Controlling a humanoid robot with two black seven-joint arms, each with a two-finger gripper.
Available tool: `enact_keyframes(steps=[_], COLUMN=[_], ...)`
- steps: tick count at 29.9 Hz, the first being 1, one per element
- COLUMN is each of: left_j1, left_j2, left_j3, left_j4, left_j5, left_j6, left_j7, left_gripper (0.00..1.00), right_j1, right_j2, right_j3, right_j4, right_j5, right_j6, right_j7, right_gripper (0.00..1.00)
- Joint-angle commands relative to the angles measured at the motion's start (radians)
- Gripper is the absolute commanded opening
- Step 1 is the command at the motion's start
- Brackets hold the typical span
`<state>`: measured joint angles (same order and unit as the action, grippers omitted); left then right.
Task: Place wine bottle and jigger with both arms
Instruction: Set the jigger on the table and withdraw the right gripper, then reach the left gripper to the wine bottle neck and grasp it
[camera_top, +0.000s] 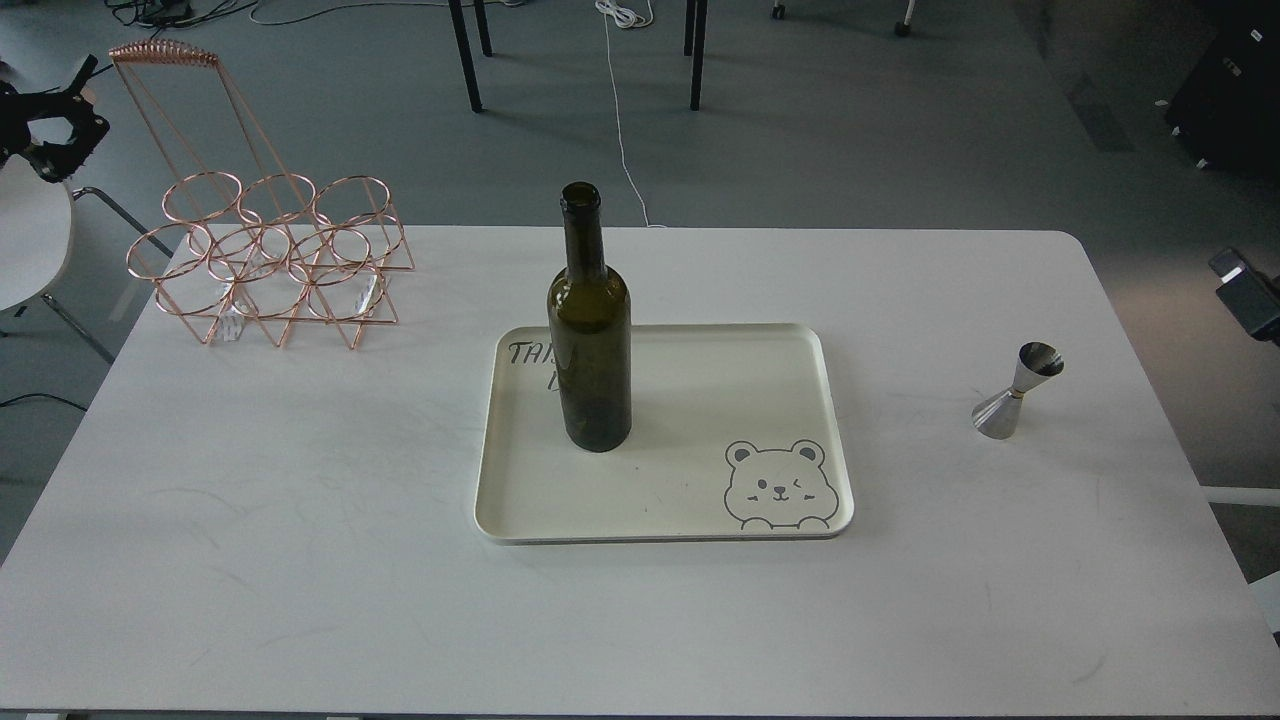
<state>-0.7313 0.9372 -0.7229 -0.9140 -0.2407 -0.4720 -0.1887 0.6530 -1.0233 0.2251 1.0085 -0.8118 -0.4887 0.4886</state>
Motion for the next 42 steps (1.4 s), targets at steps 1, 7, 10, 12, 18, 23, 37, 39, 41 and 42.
enact_keyframes(steps=[1, 7, 10, 12, 18, 23, 37, 39, 41, 42], left_j1=[0.001, 0.001, 0.000, 0.000, -0.025, -0.028, -0.017, -0.019, -0.022, -0.022], left_j2=[0.074, 0.182, 0.225, 0.242, 0.221, 0.132, -0.138, -0.165, -0.199, -0.210], left_j3=[0.002, 0.000, -0.004, -0.010, -0.021, -0.020, 0.029, 0.068, 0.083, 0.085], left_j4=[-0.106, -0.271, -0.380, -0.454, -0.658, -0.769, -0.792, -0.790, -0.790, -0.790], left_j5=[0.138, 0.355, 0.483, 0.596, 1.036, 1.464, 2.173, 2.201, 2.209, 2.209], left_j6=[-0.011, -0.017, -0.017, -0.017, 0.018, 0.070, 0.118, 0.125, 0.139, 0.145], left_j7=[0.000, -0.006, -0.009, -0.012, -0.012, -0.017, -0.015, -0.014, -0.011, -0.008], left_gripper=[0.99, 0.99, 0.98, 0.98, 0.98, 0.98, 0.98, 0.97, 0.96, 0.96], right_j1=[0.063, 0.137, 0.157, 0.162, 0.166, 0.181, 0.188, 0.189, 0.191, 0.189], right_j2=[0.006, 0.138, 0.212, 0.247, 0.347, 0.396, 0.411, 0.411, 0.410, 0.410], right_j3=[0.063, 0.171, 0.206, 0.243, 0.325, 0.407, 0.479, 0.479, 0.479, 0.477], right_j4=[-0.050, -0.194, -0.273, -0.304, -0.477, -0.594, -0.603, -0.602, -0.602, -0.603], right_j5=[0.086, 0.247, 0.302, 0.353, 0.629, 0.859, 0.954, 0.954, 0.954, 0.954], right_j6=[0.000, 0.217, 0.321, 0.419, 0.718, 0.916, 0.955, 0.955, 0.955, 0.955], right_j7=[0.000, 0.000, 0.000, 0.000, 0.000, 0.000, 0.000, 0.000, 0.000, 0.000], right_gripper=[0.82, 0.84, 0.85, 0.87, 0.89, 0.95, 0.95, 0.95, 0.95, 0.95])
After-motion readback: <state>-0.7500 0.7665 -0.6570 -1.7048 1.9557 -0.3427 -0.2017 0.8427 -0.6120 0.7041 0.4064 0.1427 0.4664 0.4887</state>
